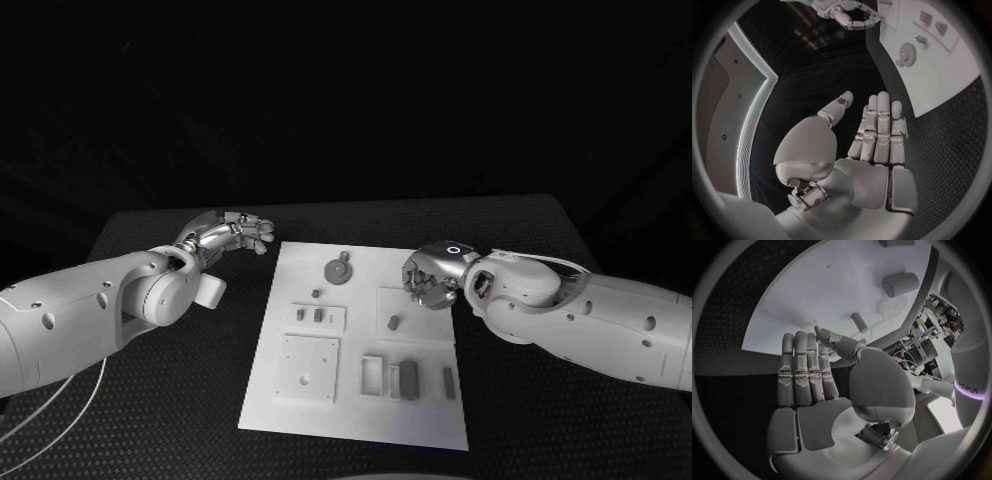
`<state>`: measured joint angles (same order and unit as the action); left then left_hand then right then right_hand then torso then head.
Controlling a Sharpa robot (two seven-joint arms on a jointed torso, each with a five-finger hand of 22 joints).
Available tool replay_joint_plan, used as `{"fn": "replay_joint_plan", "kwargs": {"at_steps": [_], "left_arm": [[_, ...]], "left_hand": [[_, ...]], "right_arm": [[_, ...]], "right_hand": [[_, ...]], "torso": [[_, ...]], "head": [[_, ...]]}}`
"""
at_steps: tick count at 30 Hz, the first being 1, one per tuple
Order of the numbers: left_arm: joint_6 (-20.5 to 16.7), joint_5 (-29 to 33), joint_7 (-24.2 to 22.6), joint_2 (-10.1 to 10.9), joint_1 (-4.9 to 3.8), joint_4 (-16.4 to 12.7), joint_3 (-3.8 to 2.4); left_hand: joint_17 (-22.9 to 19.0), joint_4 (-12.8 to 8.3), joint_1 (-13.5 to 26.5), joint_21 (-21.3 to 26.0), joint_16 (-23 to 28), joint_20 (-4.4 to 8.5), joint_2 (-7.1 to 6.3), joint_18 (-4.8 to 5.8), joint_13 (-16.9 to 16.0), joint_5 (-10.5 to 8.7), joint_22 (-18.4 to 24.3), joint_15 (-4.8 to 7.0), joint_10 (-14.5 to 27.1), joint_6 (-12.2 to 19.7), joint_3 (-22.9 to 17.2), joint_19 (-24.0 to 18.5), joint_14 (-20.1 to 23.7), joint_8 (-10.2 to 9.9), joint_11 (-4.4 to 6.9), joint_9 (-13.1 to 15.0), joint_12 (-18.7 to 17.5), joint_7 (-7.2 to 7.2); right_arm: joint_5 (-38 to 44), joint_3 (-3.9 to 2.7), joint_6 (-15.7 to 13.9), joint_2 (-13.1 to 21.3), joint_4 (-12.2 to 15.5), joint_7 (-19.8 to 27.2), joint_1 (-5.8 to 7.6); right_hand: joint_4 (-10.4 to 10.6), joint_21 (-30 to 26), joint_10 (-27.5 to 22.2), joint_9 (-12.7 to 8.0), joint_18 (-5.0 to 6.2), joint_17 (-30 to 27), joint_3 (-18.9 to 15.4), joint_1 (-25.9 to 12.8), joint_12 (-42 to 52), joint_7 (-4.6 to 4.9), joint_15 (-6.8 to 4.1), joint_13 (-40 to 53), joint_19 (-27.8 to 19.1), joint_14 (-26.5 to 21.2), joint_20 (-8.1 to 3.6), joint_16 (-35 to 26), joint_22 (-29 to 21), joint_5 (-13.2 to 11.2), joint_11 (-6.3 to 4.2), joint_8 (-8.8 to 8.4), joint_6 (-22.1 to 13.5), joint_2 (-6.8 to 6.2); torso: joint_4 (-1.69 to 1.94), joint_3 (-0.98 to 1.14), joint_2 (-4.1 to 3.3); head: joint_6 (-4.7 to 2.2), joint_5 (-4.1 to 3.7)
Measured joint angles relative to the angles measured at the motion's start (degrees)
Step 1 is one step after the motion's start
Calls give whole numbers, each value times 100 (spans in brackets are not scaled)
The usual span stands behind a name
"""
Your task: Assemble the parts on the task board
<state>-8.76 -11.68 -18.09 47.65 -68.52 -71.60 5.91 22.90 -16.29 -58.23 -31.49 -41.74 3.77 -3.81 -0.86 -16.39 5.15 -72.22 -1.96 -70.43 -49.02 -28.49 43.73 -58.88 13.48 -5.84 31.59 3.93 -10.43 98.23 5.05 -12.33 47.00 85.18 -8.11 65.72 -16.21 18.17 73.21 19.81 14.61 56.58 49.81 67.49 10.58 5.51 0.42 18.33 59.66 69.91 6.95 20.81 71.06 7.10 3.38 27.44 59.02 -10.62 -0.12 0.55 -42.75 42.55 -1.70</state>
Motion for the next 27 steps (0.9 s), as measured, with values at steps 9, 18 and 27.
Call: {"fn": "replay_joint_plan", "kwargs": {"at_steps": [9, 18, 27], "left_arm": [[1, 1, 3, 4, -1, 5, 0], [0, 2, 6, 2, 1, 49, 0], [0, 8, 10, -49, -1, 128, 1]], "left_hand": [[5, 0, 0, 0, 0, 0, 0, 0, 0, 0, 1, 0, 0, 0, 0, 0, 0, 0, 0, 0, 0, 0], [10, 0, 0, 0, 0, 0, 0, 0, 0, 0, 1, 0, 0, 0, 0, 0, 0, 0, 0, 1, 0, 0], [16, 0, 0, 0, 0, 0, 0, 0, 0, 0, -4, 1, 0, 0, 0, 0, 0, 0, 0, -4, 0, 0]], "right_arm": [[-331, -79, 2, 70, 203, 91, 45], [-573, -88, -172, -61, 344, 239, 44], [-674, -95, -288, -499, 450, 361, 43]], "right_hand": [[-16, 0, 0, -7, -2, 7, -16, -30, 0, 0, 0, 10, 0, 0, 0, -22, 0, 0, 0, -3, -1, 30], [-16, 0, 0, -1, -5, 19, -16, -30, 0, 1, 0, 25, 19, 0, 20, -22, 5, 29, 0, -4, -1, 30], [-15, 0, 0, 3, -8, 26, -49, -29, 0, 1, 1, 38, 19, 0, 20, -46, 5, 89, 0, -4, -2, 29]], "torso": [[-6, -4, 1], [1, -7, 2], [-1, -8, 8]], "head": [[-9, 26], [-30, 88], [-47, 254]]}}
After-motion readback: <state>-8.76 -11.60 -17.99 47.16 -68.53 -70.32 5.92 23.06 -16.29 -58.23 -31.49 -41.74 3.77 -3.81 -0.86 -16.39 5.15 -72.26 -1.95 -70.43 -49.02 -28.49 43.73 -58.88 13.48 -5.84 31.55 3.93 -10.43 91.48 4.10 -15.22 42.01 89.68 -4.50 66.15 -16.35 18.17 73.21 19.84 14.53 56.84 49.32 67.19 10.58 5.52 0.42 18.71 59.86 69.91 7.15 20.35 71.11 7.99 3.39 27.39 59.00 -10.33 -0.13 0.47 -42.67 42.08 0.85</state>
